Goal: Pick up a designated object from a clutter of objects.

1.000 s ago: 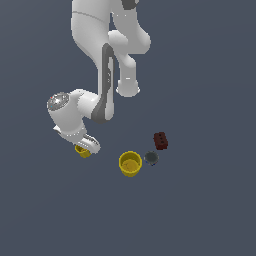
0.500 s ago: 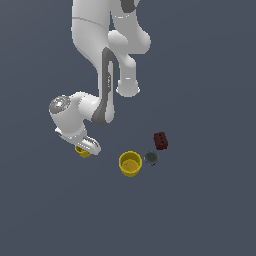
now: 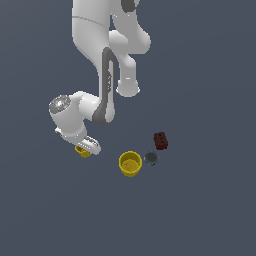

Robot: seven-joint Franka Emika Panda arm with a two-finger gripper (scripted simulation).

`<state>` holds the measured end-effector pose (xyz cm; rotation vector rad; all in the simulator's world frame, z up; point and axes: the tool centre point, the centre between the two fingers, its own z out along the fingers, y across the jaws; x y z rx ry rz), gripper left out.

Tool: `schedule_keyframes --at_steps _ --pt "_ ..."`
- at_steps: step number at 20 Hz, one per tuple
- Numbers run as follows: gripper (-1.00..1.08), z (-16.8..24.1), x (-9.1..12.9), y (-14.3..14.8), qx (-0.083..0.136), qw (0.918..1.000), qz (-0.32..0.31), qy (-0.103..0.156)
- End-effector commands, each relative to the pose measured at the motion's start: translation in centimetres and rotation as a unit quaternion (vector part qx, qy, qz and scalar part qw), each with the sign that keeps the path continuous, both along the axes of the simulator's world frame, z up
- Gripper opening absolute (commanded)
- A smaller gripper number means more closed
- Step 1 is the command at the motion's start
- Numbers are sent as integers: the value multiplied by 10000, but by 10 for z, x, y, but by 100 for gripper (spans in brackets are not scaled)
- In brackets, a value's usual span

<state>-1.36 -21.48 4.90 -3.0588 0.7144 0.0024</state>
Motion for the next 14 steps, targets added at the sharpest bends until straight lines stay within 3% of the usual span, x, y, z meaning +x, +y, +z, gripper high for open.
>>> schedule_keyframes --at_steps 1,14 --pt "-100 5 2 3 -3 10000 3 -10" --pt "-100 92 22 49 -9 10000 -4 -6"
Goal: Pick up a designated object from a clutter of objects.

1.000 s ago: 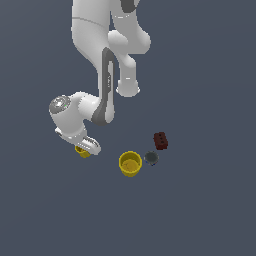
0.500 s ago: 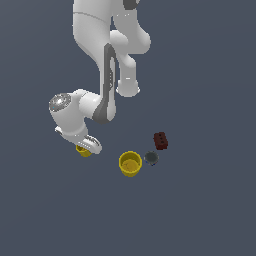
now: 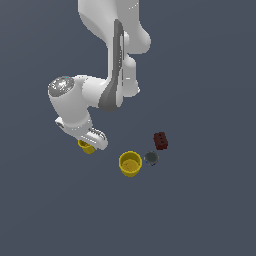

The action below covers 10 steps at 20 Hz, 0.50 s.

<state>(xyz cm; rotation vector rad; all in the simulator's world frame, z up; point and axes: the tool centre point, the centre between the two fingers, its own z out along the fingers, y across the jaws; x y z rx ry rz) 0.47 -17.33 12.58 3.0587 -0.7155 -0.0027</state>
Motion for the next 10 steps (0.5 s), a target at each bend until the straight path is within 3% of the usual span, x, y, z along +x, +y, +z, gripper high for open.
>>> schedule_keyframes --at_steps 1,10 --pt "-100 25 6 13 -6 10000 0 -8" --pt "-100 122 29 65 -18 10000 -5 -6"
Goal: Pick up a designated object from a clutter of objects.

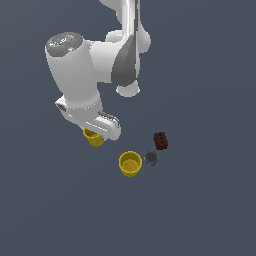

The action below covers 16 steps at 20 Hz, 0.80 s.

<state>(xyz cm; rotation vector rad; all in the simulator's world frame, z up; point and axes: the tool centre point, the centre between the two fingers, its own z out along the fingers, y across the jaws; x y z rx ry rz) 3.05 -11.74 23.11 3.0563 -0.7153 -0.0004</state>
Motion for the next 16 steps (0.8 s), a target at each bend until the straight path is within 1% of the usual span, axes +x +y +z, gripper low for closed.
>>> schedule_keyframes --at_steps 1,10,16 --pt "-100 28 6 14 -4 10000 -4 -1" --pt "-100 118 30 63 0 10000 0 -2" --pt "-100 162 44 87 5 10000 3 -3"
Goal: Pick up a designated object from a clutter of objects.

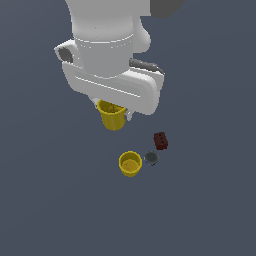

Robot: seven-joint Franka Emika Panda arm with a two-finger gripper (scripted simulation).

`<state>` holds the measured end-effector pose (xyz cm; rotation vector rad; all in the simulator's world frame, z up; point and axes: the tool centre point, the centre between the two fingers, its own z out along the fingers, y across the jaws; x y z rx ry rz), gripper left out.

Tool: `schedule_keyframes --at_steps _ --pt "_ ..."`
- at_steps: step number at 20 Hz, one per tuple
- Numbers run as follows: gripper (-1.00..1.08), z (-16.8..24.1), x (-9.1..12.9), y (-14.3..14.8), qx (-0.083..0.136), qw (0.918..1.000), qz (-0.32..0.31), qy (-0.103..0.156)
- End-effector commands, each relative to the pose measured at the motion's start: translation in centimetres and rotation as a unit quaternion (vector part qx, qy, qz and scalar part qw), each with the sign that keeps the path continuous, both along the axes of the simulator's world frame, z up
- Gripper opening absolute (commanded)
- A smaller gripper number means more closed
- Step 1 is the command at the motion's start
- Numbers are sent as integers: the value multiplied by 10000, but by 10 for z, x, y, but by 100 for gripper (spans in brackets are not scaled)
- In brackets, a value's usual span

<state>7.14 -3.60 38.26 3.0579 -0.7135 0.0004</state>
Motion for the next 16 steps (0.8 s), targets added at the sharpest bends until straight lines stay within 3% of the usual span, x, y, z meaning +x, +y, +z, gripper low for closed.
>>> schedule_keyframes --at_steps 1,16 --pt "-100 16 5 8 3 10000 -2 0" --pt "-100 50 17 26 6 10000 0 0"
